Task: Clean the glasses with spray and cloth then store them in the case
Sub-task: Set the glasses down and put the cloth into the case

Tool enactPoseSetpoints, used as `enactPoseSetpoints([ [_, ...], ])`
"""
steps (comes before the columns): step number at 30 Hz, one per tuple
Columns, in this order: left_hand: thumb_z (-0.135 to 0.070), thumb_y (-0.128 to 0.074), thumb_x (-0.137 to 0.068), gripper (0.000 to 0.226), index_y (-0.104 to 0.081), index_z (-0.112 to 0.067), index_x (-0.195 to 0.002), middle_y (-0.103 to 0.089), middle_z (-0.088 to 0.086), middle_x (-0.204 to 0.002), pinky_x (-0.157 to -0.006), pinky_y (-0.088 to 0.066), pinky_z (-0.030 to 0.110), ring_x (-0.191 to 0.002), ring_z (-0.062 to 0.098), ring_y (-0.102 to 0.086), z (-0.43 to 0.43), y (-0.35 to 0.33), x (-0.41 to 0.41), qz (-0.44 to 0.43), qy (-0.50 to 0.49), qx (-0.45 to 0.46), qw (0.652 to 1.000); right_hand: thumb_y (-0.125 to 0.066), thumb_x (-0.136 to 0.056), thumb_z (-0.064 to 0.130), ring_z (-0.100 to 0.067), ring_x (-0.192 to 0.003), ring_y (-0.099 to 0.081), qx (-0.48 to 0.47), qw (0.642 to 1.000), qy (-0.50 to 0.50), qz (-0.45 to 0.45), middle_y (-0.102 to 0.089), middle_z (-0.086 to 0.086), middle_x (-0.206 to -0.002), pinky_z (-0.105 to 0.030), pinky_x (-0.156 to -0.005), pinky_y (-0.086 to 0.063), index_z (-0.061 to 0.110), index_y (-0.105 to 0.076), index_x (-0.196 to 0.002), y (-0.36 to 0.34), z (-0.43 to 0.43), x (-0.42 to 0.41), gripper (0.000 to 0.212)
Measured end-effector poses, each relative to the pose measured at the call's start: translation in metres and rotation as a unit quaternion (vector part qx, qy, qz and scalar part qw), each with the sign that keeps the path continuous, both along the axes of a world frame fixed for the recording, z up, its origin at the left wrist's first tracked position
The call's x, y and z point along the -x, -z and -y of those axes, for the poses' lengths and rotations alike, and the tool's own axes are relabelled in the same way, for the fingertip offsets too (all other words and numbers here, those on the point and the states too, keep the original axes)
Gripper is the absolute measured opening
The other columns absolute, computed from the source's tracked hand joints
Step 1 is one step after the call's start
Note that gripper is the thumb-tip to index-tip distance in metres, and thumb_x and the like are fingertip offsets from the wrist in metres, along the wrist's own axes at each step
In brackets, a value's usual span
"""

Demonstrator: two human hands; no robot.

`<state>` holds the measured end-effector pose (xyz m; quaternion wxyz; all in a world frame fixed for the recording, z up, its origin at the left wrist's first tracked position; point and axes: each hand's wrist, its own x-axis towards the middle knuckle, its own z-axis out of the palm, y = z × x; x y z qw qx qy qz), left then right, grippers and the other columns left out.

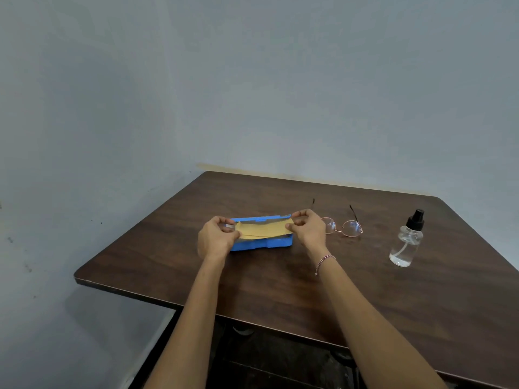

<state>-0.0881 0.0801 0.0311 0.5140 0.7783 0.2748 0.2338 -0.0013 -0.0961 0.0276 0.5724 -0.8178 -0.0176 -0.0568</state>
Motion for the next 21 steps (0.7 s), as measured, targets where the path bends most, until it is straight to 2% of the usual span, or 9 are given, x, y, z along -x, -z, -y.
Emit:
enactPoseSetpoints([
  [4, -0.013, -0.078, -0.07, 0.025, -0.063, -0.027, -0.085, -0.066, -0.01, -0.076, -0.066, -0.046, 0.026, -0.078, 0.01, -0.063, 0.002, 0.001, -0.004, -0.019, -0.027, -0.011, 0.999, -0.076, -0.071, 0.004, -0.017, -0.086, -0.064, 0.033, 0.999, 0.005, 0.021, -0.065, 0.004, -0.081, -0.04, -0.08, -0.053, 0.03, -0.052, -0.074, 0.006, -0.008, -0.003, 0.036],
  [7, -0.012, -0.075, -0.071, 0.026, -0.062, -0.028, -0.086, -0.065, -0.012, -0.077, -0.067, -0.046, 0.026, -0.082, 0.01, -0.063, 0.001, 0.004, -0.01, -0.034, -0.039, -0.032, 0.998, -0.076, -0.073, 0.007, -0.016, -0.085, -0.063, 0.059, 0.998, 0.011, 0.027, -0.064, 0.005, -0.085, -0.036, -0.075, -0.052, 0.025, -0.053, -0.086, 0.011, -0.01, -0.003, 0.032],
  [10, -0.013, -0.074, -0.073, 0.026, -0.062, -0.027, -0.091, -0.065, -0.012, -0.08, -0.065, -0.046, 0.025, -0.082, 0.01, -0.063, -0.001, 0.007, -0.015, -0.045, -0.044, -0.06, 0.996, -0.075, -0.075, 0.011, -0.014, -0.087, -0.061, 0.092, 0.995, 0.018, 0.042, -0.063, 0.007, -0.09, -0.031, -0.069, -0.048, 0.023, -0.049, -0.099, 0.016, -0.012, 0.003, 0.037],
  [16, -0.02, -0.073, -0.075, 0.026, -0.062, -0.026, -0.098, -0.069, -0.009, -0.089, -0.061, -0.042, 0.025, -0.078, 0.008, -0.058, -0.005, 0.012, -0.023, -0.061, -0.058, -0.118, 0.989, -0.074, -0.077, 0.016, -0.018, -0.091, -0.063, 0.155, 0.985, 0.037, 0.072, -0.066, 0.002, -0.098, -0.035, -0.073, -0.052, 0.024, -0.038, -0.119, 0.022, -0.013, 0.007, 0.056],
  [21, -0.032, -0.068, -0.08, 0.021, -0.061, -0.026, -0.099, -0.069, -0.006, -0.091, -0.067, -0.047, 0.028, -0.079, 0.012, -0.058, -0.004, 0.015, -0.029, -0.059, -0.072, -0.149, 0.984, -0.074, -0.078, 0.02, -0.018, -0.094, -0.062, 0.198, 0.977, 0.029, 0.076, -0.065, 0.001, -0.099, -0.034, -0.074, -0.052, 0.026, -0.034, -0.126, 0.023, -0.011, 0.006, 0.063],
])
